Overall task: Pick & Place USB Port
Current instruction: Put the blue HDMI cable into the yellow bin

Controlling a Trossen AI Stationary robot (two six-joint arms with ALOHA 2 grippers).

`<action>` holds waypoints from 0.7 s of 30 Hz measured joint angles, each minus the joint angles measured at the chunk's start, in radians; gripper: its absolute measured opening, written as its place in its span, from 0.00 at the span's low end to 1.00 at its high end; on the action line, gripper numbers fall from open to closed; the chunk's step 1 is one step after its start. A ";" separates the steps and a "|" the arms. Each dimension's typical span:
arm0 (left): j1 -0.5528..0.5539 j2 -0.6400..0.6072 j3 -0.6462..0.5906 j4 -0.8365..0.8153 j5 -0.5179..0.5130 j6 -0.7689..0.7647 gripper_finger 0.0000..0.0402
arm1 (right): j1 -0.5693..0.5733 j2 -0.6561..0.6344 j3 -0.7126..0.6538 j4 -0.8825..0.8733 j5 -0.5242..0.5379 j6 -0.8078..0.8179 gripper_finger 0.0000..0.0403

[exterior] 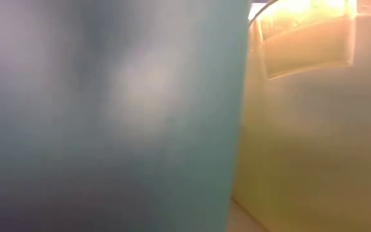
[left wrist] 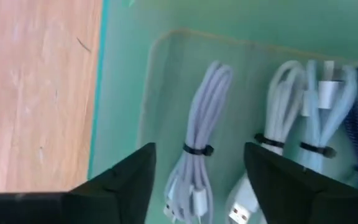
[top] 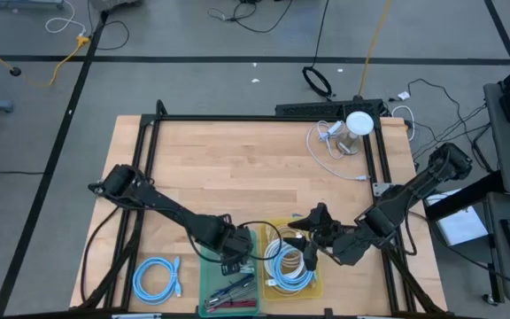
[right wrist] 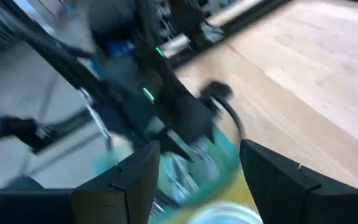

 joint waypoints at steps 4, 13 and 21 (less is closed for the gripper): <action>-0.008 -0.050 0.008 0.003 0.011 0.026 0.69 | 0.000 -0.016 0.001 -0.300 -0.060 0.174 0.53; -0.020 -0.242 0.010 -0.002 -0.084 -0.034 0.67 | 0.026 -0.019 -0.104 -0.814 -0.334 0.468 0.53; -0.055 -0.322 0.011 -0.026 -0.206 -0.103 0.64 | 0.038 -0.018 -0.348 -0.504 -0.383 0.492 0.53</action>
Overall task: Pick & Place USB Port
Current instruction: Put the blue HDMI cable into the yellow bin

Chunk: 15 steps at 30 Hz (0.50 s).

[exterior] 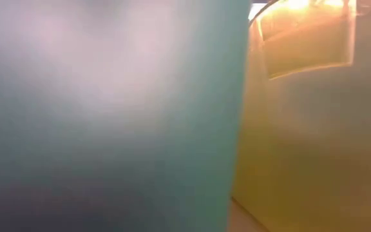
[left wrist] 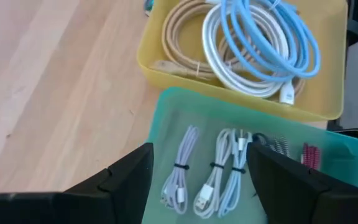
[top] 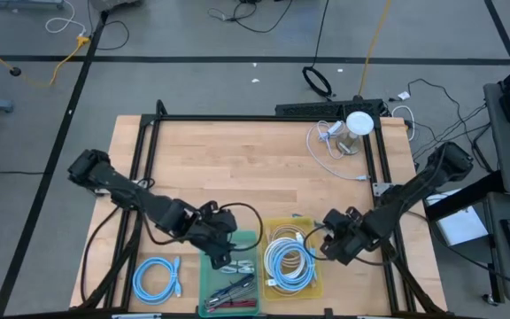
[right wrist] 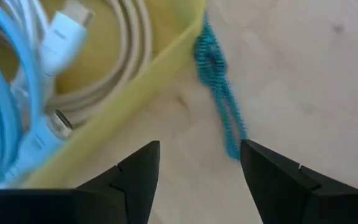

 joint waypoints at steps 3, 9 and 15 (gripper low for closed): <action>-0.006 -0.001 0.000 -0.013 -0.004 -0.014 0.64 | -0.019 0.000 -0.027 0.052 0.022 -0.027 0.53; -0.013 0.000 0.000 -0.031 -0.020 -0.042 0.64 | -0.061 0.000 -0.059 0.052 0.025 -0.106 0.53; -0.014 0.000 0.000 -0.032 -0.022 -0.059 0.64 | -0.092 0.000 -0.089 0.102 0.019 -0.134 0.53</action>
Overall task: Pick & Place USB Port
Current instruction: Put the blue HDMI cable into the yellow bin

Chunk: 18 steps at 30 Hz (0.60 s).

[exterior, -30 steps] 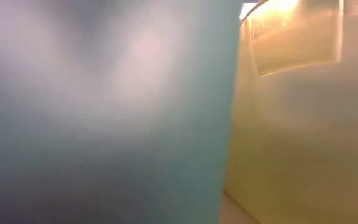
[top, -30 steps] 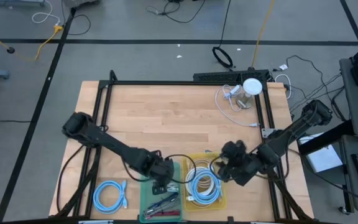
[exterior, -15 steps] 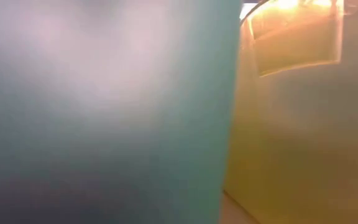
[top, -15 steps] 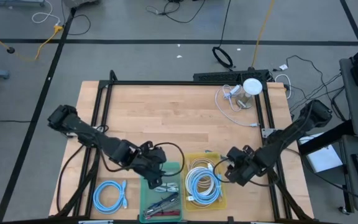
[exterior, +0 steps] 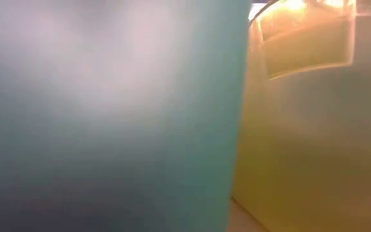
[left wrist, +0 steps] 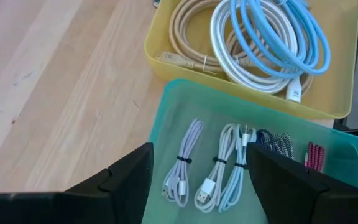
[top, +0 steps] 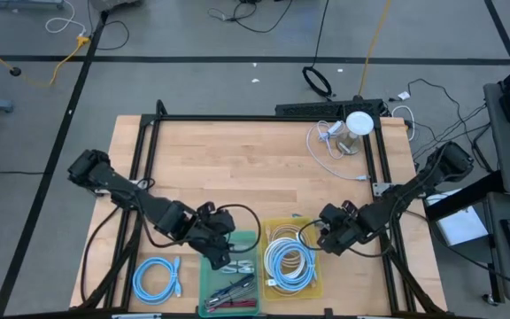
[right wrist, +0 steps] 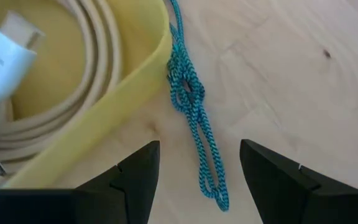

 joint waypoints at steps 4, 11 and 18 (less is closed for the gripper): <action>0.000 0.000 0.000 -0.019 0.012 -0.006 0.64 | 0.000 -0.014 0.000 0.054 0.003 0.013 0.53; -0.026 0.000 0.000 -0.427 0.249 -0.128 0.64 | -0.009 -0.149 0.067 0.206 0.071 -0.027 0.53; -0.239 0.000 -0.003 -0.598 0.394 -0.250 0.64 | 0.017 -0.252 0.211 0.257 0.237 -0.207 0.53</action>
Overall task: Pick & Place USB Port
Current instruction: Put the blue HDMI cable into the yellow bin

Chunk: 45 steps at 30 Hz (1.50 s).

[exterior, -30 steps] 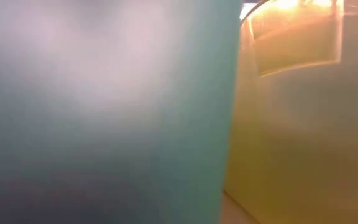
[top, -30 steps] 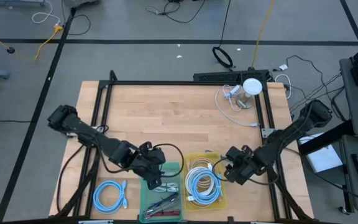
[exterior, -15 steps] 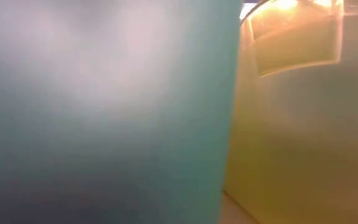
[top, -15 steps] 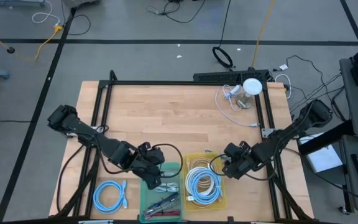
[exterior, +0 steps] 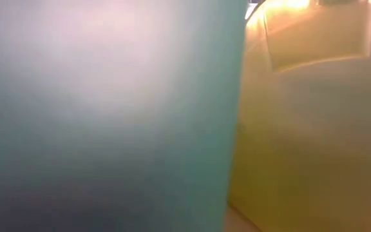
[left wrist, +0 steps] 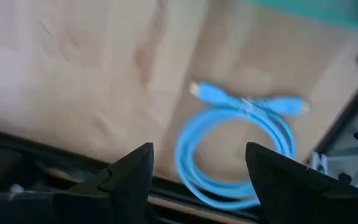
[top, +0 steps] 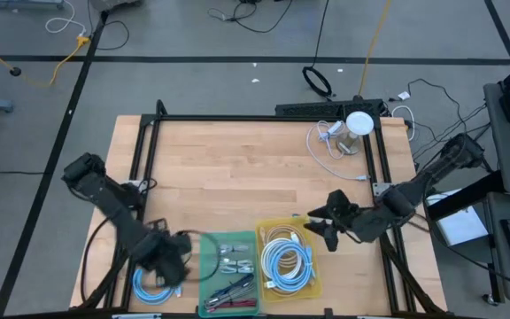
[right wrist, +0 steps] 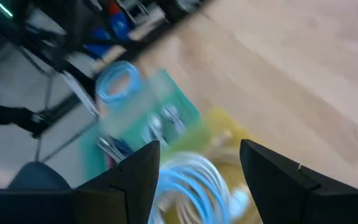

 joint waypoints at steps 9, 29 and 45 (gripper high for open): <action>-0.337 0.000 -0.232 0.142 -0.068 -0.535 0.64 | 0.011 0.031 0.181 0.137 0.037 -0.285 0.53; -0.257 -0.003 -0.590 0.636 0.043 -0.572 0.11 | 0.032 0.141 0.208 0.270 0.079 -0.322 0.53; 0.007 -0.380 -0.516 0.048 -0.249 -0.432 0.08 | 0.032 0.142 0.208 0.259 0.080 -0.305 0.53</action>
